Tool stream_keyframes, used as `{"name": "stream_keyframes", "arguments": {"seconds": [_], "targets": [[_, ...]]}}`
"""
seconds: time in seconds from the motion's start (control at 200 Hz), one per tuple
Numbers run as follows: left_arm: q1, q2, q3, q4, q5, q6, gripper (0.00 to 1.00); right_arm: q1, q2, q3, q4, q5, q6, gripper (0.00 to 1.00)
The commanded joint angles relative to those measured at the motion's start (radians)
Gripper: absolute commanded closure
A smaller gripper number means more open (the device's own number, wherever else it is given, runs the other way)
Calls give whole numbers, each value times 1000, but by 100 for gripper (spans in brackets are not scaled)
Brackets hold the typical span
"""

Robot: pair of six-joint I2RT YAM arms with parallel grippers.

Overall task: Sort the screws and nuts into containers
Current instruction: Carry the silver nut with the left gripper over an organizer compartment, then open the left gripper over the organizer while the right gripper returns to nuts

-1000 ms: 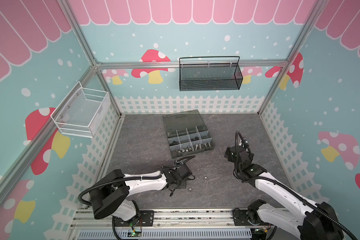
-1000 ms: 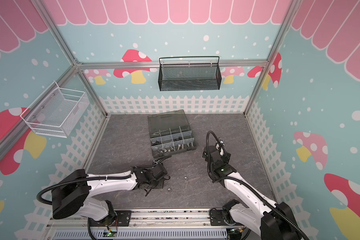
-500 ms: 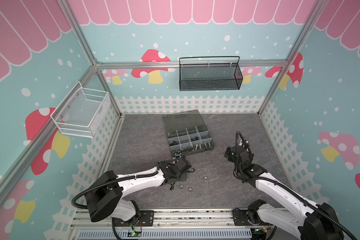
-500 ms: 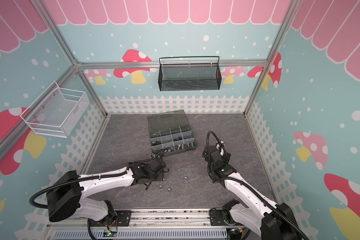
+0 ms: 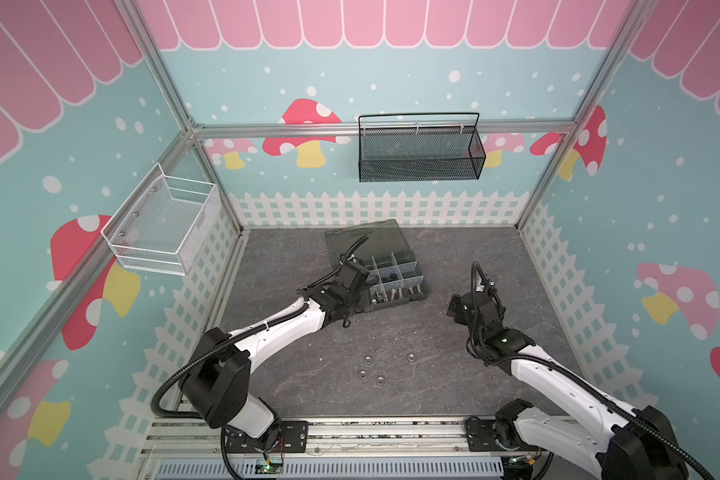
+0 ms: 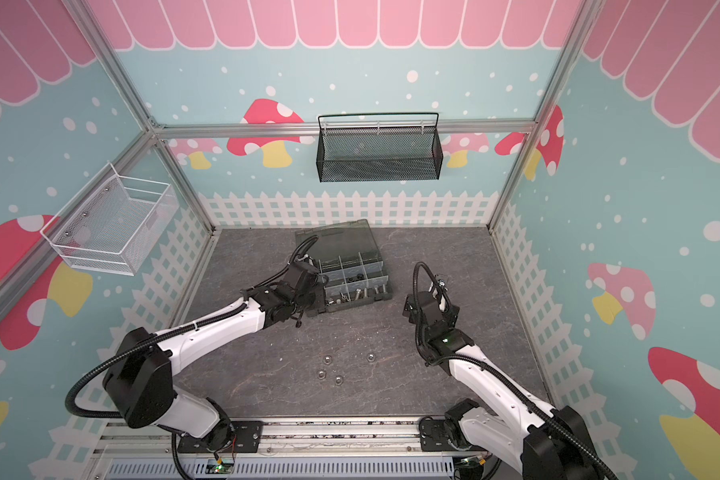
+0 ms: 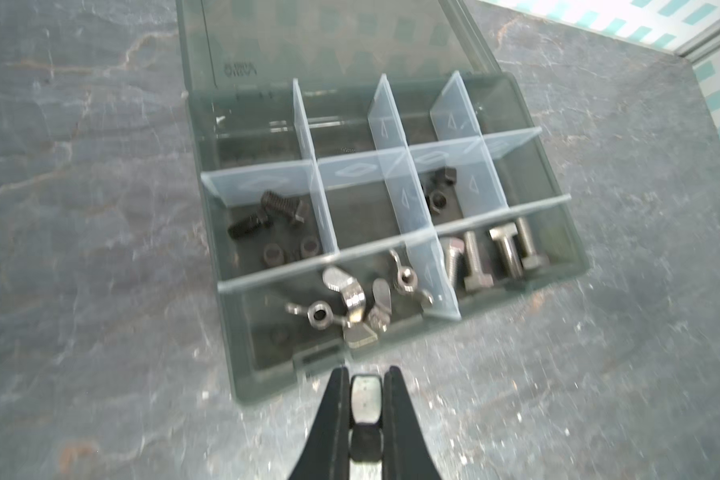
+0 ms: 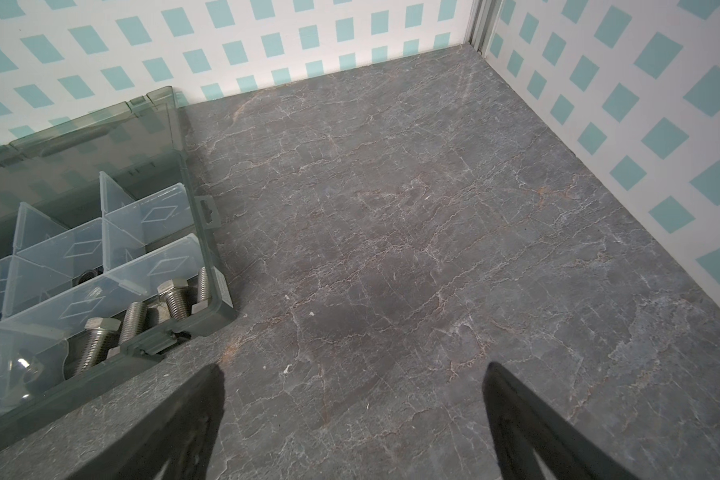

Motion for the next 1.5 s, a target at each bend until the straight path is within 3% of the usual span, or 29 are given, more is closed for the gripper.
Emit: {"name": "stream_keyframes", "arguments": {"seconds": [0.0,0.49,1.096,1.496], "targets": [[33,68,72,30,55,65,97,-7,-18,23,-12,1,-4,2],[80,359,316,35,176,87,98,-7,-13,53,-17,-43,-20,2],[114,460,378,18,181,81,98,-8,-106,41,-27,-25,-34,2],[123,517,426,7,182,72,77,-8,35,125,-128,-32,-25,2]]}}
